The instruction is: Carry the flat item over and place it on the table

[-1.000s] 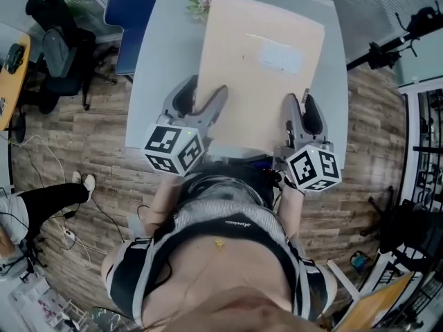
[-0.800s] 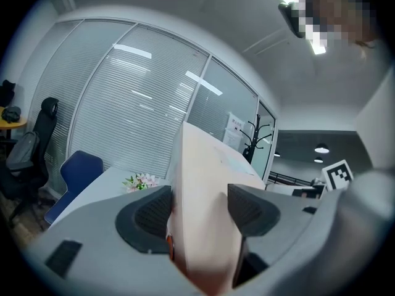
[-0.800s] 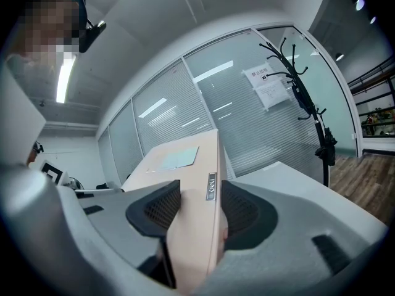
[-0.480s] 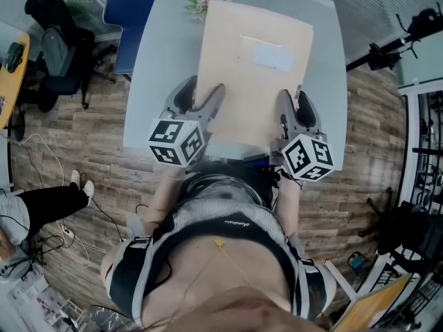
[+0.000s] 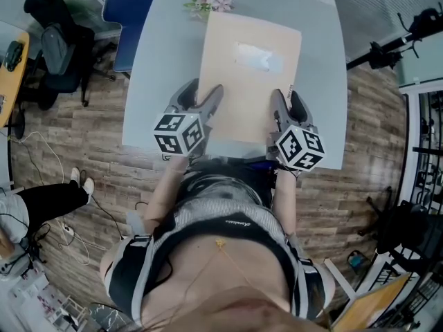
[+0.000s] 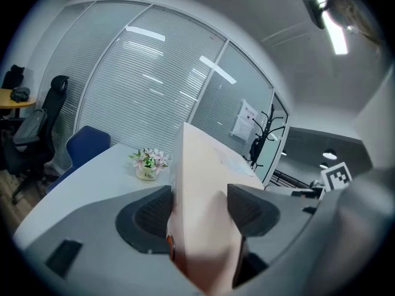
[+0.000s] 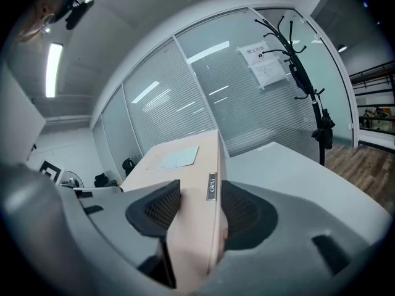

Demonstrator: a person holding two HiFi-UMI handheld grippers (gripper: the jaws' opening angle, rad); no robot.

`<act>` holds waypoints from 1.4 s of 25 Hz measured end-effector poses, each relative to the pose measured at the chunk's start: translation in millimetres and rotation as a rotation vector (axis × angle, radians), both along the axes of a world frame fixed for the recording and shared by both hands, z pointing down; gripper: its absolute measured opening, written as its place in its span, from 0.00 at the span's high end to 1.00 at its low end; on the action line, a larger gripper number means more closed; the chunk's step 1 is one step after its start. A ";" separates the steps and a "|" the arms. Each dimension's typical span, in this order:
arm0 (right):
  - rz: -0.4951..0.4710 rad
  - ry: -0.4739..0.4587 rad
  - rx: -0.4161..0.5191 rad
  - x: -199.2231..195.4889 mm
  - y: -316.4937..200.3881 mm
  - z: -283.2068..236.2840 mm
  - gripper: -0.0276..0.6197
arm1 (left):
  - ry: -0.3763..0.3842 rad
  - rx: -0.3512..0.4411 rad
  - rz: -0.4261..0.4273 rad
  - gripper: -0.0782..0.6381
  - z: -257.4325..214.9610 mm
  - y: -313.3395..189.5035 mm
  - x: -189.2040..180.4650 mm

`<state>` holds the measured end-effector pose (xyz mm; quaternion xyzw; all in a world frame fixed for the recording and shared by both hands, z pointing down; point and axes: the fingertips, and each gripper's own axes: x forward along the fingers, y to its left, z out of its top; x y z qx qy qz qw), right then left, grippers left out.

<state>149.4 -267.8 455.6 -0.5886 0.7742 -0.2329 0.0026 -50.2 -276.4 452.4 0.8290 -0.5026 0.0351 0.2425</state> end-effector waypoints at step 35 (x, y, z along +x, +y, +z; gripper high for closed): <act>-0.014 0.037 -0.404 9.0 -8.4 220.6 0.60 | -0.019 -0.379 0.008 0.51 220.4 -5.3 14.9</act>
